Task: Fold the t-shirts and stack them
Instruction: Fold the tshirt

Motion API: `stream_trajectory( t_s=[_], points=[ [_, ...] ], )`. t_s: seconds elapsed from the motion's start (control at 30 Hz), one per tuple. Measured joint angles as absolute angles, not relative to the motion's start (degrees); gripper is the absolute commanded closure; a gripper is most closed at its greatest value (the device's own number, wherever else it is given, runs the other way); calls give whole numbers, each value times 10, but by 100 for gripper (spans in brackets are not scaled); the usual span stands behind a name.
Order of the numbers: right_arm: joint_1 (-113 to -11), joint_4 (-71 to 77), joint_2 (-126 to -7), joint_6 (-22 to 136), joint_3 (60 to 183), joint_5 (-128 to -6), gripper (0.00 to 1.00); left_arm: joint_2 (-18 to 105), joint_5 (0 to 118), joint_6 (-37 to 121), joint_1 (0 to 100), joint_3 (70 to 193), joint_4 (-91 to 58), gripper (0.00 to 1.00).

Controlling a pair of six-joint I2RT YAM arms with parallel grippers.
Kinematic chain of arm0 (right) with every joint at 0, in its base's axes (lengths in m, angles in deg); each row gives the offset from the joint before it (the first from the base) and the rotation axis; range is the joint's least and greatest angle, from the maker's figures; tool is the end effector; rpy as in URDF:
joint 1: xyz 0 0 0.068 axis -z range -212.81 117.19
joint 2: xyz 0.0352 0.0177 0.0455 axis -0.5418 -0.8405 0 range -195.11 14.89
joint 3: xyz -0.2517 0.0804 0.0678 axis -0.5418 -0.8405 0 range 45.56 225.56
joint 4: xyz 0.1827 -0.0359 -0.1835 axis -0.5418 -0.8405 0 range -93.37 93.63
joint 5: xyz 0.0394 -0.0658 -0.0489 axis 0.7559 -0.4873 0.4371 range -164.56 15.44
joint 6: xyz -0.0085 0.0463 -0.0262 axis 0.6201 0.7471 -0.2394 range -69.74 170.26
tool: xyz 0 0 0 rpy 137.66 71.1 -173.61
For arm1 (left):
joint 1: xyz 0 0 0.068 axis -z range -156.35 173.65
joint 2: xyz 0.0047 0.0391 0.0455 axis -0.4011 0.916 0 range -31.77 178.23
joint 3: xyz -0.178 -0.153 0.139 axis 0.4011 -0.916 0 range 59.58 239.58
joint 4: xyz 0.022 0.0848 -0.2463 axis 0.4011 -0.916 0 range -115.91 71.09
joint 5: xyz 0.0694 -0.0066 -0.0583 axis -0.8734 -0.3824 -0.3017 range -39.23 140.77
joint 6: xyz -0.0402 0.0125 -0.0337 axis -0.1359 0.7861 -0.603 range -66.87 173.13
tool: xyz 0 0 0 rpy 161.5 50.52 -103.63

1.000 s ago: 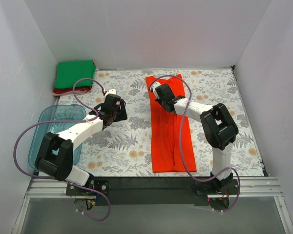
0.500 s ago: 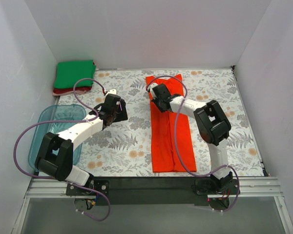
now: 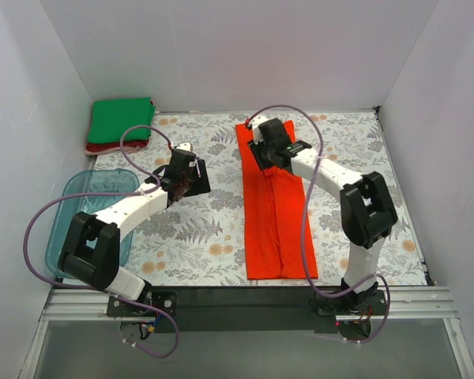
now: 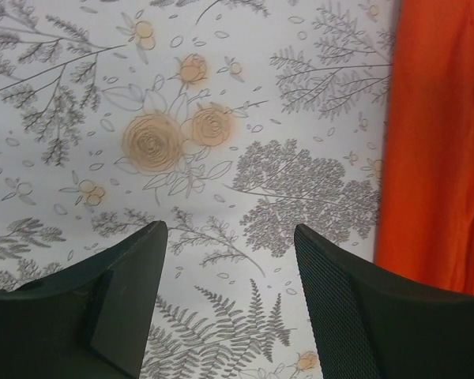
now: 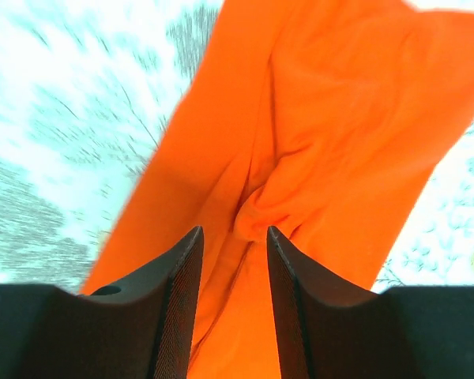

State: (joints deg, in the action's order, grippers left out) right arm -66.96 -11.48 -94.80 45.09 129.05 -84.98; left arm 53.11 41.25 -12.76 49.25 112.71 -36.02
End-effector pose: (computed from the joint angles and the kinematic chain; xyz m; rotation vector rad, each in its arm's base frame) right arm 0.3653 0.2401 0.2358 -0.6774 2.1750 0.0569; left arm 0.2804 -0.1277 0.2164 -0.9255 2.2985 -0.5218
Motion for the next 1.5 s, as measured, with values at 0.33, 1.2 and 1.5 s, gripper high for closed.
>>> stream_trajectory(
  t_s=[0.33,1.2,1.5],
  points=[
    [-471,-62,-943,573,1312,-599,62,548,484,-146,493,1148,-347,34],
    [-444,1,-1202,577,1497,-436,62,586,499,-107,493,1127,-323,34],
    [-441,5,-1223,575,1500,-447,62,589,499,-105,493,1126,-322,34]
  ],
)
